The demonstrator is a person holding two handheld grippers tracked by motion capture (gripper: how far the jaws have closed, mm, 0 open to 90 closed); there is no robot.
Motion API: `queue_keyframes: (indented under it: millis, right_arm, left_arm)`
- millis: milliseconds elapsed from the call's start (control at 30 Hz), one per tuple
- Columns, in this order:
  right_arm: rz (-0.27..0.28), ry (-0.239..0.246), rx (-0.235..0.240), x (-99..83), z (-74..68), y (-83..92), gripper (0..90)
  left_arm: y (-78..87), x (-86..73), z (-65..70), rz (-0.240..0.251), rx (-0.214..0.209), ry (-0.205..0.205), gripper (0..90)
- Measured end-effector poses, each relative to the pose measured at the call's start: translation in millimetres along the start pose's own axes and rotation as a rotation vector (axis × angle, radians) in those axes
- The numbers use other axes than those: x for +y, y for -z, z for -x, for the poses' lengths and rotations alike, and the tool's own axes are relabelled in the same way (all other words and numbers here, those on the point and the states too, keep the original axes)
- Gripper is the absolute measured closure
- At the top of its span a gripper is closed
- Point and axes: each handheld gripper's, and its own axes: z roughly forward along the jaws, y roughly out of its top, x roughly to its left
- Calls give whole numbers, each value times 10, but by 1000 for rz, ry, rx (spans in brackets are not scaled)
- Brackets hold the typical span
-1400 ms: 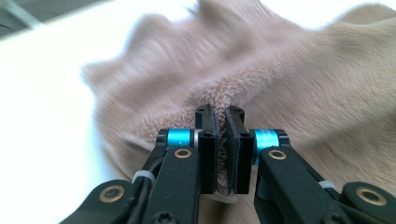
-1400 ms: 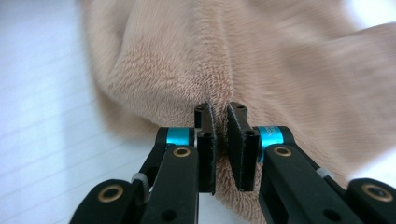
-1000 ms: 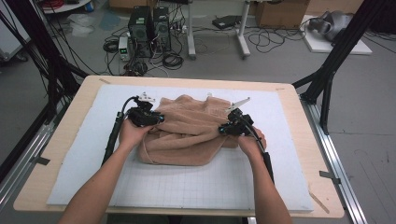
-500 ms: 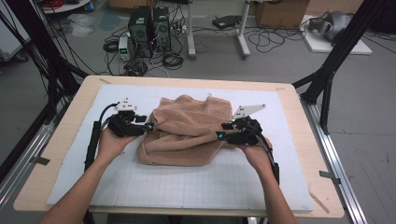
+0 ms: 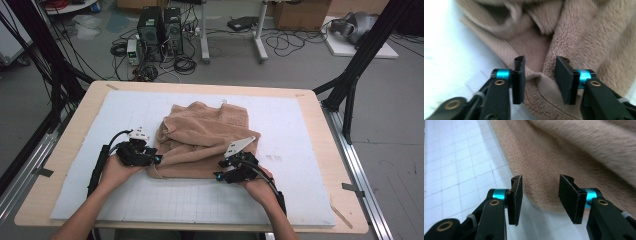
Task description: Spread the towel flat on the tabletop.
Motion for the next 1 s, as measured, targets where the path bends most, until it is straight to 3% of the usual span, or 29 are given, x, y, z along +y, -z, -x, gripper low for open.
queue_keyframes:
  millis: [100,167,200,300,467,600,767,1000]
  right_arm:
    - [-39,25,-3,7,-19,-121,675]
    - [-28,41,11,15,-26,-133,819]
    - [-32,50,14,22,-34,-127,845]
    - [-37,65,7,19,-33,-71,859]
    - [5,33,-14,-33,58,210,860]
    - [35,1,-38,-66,132,459,860]
    - [18,10,-83,-125,159,662,860]
    - [18,-28,-123,-332,254,902,859]
  left_arm:
    - [-17,8,59,-11,-4,-30,774]
    - [-6,16,81,-14,5,-41,822]
    - [12,17,79,-13,1,-40,831]
    - [97,17,95,11,-8,-37,839]
    - [306,10,233,91,-22,-48,841]
    - [342,-48,355,97,-55,-65,838]
    - [359,-143,459,84,-105,-72,795]
    - [448,-39,368,148,-62,-56,666]
